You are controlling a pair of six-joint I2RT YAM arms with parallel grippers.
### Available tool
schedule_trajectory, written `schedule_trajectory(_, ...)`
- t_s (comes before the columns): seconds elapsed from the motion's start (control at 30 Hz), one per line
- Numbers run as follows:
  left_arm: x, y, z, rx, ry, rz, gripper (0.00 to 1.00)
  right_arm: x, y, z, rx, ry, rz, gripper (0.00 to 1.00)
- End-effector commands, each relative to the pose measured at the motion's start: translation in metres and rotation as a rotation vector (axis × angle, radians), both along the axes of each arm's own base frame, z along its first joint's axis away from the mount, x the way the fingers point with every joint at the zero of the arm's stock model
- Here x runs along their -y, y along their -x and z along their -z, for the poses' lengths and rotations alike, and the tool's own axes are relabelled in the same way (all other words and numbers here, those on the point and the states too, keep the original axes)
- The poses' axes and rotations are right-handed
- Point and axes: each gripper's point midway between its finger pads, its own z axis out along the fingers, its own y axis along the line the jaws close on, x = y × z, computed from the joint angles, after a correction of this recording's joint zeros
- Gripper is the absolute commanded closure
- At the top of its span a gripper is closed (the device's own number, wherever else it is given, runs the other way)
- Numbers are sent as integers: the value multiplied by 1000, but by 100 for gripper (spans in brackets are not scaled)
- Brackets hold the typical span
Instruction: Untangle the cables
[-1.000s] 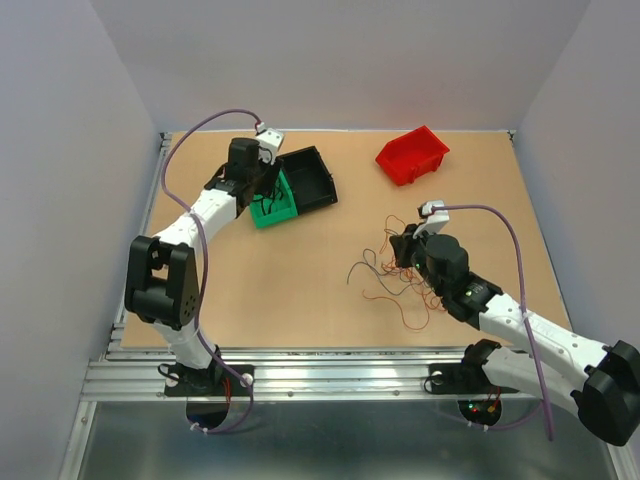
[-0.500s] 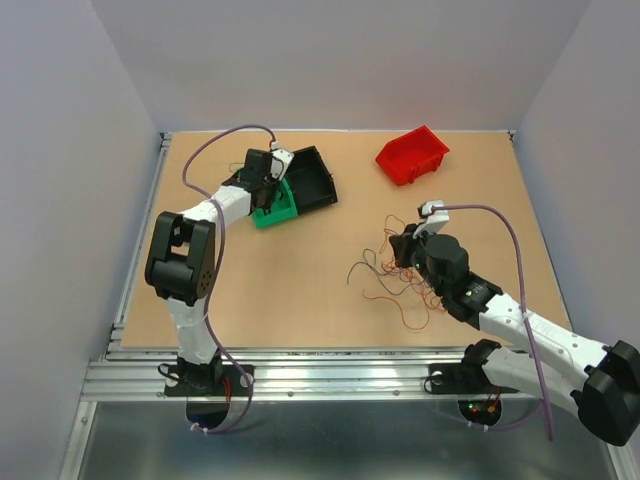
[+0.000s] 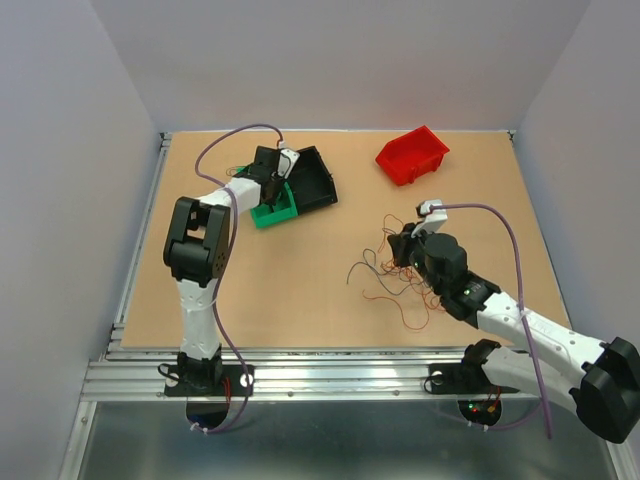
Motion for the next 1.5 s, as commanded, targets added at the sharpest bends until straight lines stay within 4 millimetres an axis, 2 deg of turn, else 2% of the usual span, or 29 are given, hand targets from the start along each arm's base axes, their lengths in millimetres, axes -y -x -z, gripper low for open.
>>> schedule_trajectory(0.0,-1,-3,-47,101,50,2,98,-9,-10,-49,100,-87,-3,99)
schedule_trajectory(0.07,0,3,-55,110,63,13,93,-9,-10,-49,101,-88,-1,99)
schedule_trajectory(0.17,-1,16,-76,137,81,19,77,-10,-10,-47,99,-82,-5,99)
schedule_trajectory(0.2,-4,21,-77,136,77,17,74,-11,-11,-47,96,-79,-8,100)
schedule_trajectory(0.23,-4,23,-95,171,88,20,70,-12,-11,-47,96,-80,-12,100)
schedule_trajectory(0.33,-4,32,-117,202,110,29,57,-14,-13,-45,87,-74,-15,99)
schedule_trajectory(0.43,-5,36,-131,220,118,37,52,-16,-14,-43,81,-70,-20,100)
schedule_trajectory(0.53,-15,33,-144,250,117,26,46,-17,-14,-42,79,-69,-21,99)
schedule_trajectory(0.57,-33,28,-148,260,114,-8,45,-17,-15,-42,78,-71,-23,99)
schedule_trajectory(0.63,-49,19,-157,277,136,-27,41,-18,-15,-41,76,-69,-24,99)
schedule_trajectory(0.67,-67,14,-159,278,168,-31,36,-18,-15,-41,75,-68,-24,99)
schedule_trajectory(0.7,-75,10,-163,288,184,-31,33,-18,-15,-41,75,-67,-26,100)
schedule_trajectory(0.8,-96,3,-157,273,207,-5,28,-20,-15,-41,73,-67,-32,100)
schedule_trajectory(0.83,-112,-2,-152,263,197,-17,27,-20,-15,-41,73,-67,-33,99)
schedule_trajectory(0.9,-123,-6,-143,243,205,-13,25,-20,-16,-40,72,-64,-32,99)
schedule_trajectory(0.93,-134,-8,-134,229,212,-24,25,-20,-16,-40,72,-62,-33,99)
schedule_trajectory(1.07,-138,-15,-110,166,263,54,23,-21,-16,-39,71,-60,-37,99)
schedule_trajectory(1.13,-135,-23,-96,127,276,100,23,-21,-16,-39,70,-59,-36,100)
schedule_trajectory(1.2,-126,-18,-86,65,344,171,25,-20,-16,-39,72,-59,-35,100)
schedule_trajectory(1.23,-125,-25,-82,56,355,186,25,-21,-16,-39,71,-59,-36,99)
schedule_trajectory(1.47,-130,-42,-60,12,358,169,30,-22,-16,-39,68,-58,-37,100)
